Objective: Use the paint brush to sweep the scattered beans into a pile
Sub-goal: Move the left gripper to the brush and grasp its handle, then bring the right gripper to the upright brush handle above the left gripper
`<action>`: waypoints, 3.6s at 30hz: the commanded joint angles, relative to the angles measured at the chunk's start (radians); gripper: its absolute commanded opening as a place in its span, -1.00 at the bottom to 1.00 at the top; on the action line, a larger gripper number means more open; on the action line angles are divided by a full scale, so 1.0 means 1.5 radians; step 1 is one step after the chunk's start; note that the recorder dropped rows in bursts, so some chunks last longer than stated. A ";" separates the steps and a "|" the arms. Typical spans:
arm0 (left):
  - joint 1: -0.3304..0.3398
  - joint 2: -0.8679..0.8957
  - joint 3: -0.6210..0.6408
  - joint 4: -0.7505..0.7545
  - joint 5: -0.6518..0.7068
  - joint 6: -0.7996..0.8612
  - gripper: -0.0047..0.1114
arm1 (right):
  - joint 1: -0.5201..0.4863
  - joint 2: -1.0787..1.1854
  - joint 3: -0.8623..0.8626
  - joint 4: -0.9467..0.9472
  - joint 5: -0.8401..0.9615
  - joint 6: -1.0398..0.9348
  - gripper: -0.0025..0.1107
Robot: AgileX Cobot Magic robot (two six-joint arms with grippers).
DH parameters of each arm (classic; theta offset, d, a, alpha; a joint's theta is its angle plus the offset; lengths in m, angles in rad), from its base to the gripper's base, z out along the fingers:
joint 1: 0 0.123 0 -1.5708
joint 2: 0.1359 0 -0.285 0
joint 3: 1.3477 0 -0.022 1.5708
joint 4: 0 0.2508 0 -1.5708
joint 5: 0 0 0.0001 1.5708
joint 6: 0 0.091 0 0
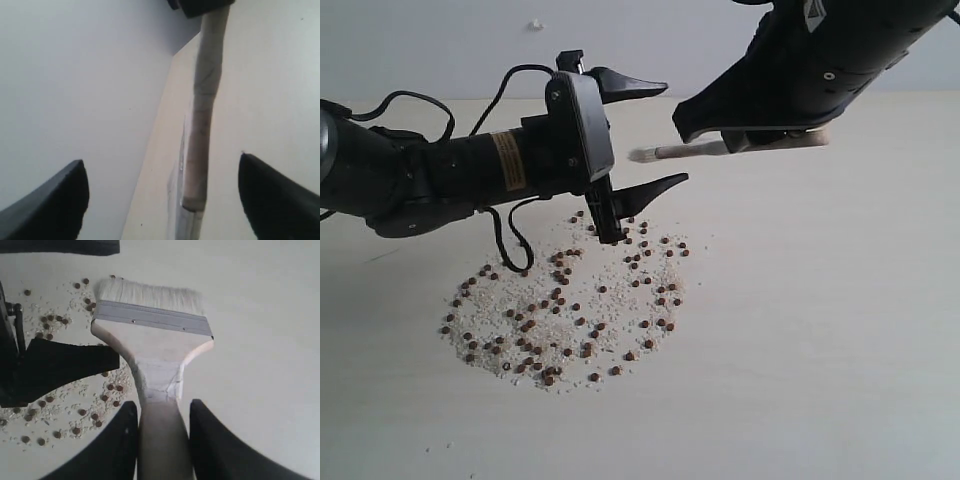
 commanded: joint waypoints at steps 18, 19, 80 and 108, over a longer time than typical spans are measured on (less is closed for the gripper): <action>-0.004 0.002 -0.005 -0.003 0.040 -0.023 -0.78 | -0.001 -0.007 -0.008 0.008 -0.055 -0.021 -0.92; -0.004 0.002 -0.005 0.001 0.040 -0.023 -0.87 | -0.001 -0.007 -0.008 0.008 -0.063 -0.021 -0.88; 0.239 -0.041 -0.033 0.535 -0.162 -0.891 -0.92 | -0.142 0.015 0.272 -0.443 -0.971 0.199 0.02; 0.237 -0.041 -0.033 0.539 -0.162 -0.889 -0.92 | -0.281 0.136 0.308 -0.601 -1.314 0.238 0.00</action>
